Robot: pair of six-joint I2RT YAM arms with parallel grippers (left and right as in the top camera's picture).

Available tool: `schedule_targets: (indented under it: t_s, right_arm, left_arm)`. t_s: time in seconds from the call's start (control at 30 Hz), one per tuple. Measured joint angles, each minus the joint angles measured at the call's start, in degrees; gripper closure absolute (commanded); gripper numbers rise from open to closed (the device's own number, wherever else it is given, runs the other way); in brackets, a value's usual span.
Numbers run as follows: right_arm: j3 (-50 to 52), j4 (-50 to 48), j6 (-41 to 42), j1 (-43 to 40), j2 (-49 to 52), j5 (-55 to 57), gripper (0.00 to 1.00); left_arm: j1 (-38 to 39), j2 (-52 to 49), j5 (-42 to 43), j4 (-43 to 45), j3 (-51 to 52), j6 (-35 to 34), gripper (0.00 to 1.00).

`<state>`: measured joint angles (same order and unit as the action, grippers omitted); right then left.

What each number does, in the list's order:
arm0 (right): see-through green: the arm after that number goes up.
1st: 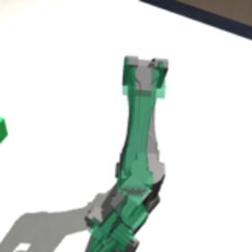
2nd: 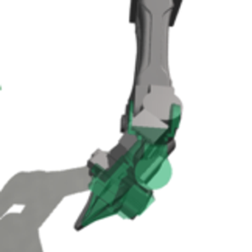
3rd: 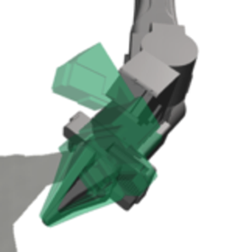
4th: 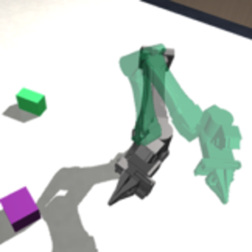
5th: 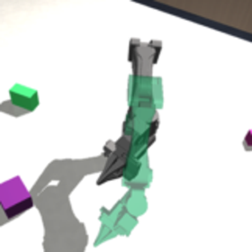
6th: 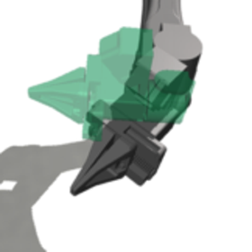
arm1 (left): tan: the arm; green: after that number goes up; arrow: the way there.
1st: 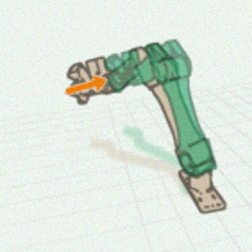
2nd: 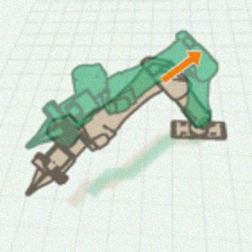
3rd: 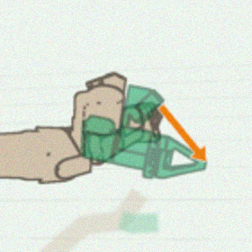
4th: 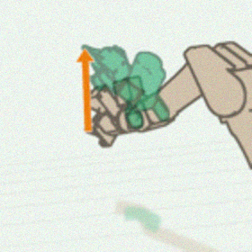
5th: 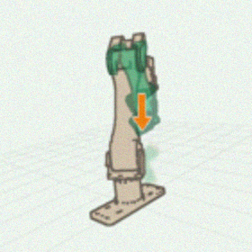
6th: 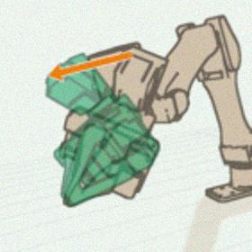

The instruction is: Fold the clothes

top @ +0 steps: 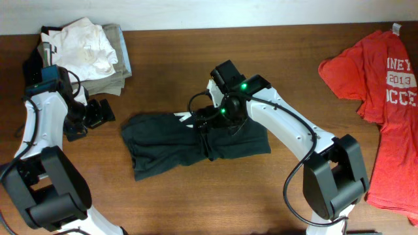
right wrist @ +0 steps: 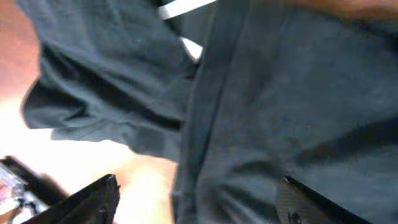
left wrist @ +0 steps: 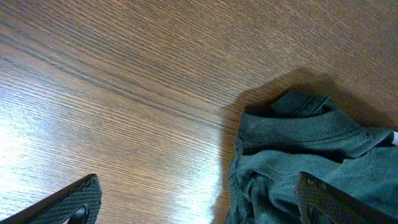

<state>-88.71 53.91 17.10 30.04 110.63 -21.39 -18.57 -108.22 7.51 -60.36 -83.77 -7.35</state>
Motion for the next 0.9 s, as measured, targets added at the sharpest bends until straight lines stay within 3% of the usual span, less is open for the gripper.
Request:
schedule_targets:
  t_s: [0.1, 0.3, 0.37, 0.4, 0.47, 0.5, 0.67, 0.77, 0.9]
  right_arm:
    - [1.9, -0.5, 0.7, 0.1, 0.0, 2.2, 0.56]
    - [15.8, -18.2, 4.9, 6.5, 0.2, 1.2, 0.56]
    - [16.5, -18.9, 5.4, 7.0, 0.2, 1.3, 0.55]
    - [16.4, -18.8, 5.5, 7.0, 0.2, 1.5, 0.48]
    - [13.7, -15.0, 5.6, 6.2, 0.2, 1.8, 0.11]
    - [10.8, -12.5, 5.2, 5.3, -0.1, 2.0, 0.02]
    - [-14.1, 4.0, 2.0, -8.7, -3.8, 7.3, 0.01]
    - [-16.5, 4.6, 1.7, -20.7, -4.5, 10.7, 0.01]
    - [-16.5, 6.1, 1.7, -36.0, -4.4, 12.8, 0.01]
  left_arm:
    - [0.0, 0.0, 0.0, 0.0, 0.0, 0.0, 0.01]
    - [0.0, 0.0, 0.0, 0.1, 0.0, 0.0, 0.01]
    - [0.0, 0.0, 0.0, 0.1, 0.0, 0.0, 0.01]
    - [0.0, 0.0, 0.0, 0.1, 0.0, 0.0, 0.01]
    - [0.0, 0.0, 0.0, 0.1, 0.0, 0.0, 0.01]
    - [0.0, 0.0, 0.0, 0.1, 0.0, 0.0, 0.01]
    - [0.0, 0.0, 1.3, -1.2, 0.1, 0.0, 0.01]
    - [0.0, 0.0, 6.0, -1.1, 2.3, 0.0, 0.01]
    - [0.0, -0.1, 13.6, 2.9, 12.9, 2.7, 0.01]
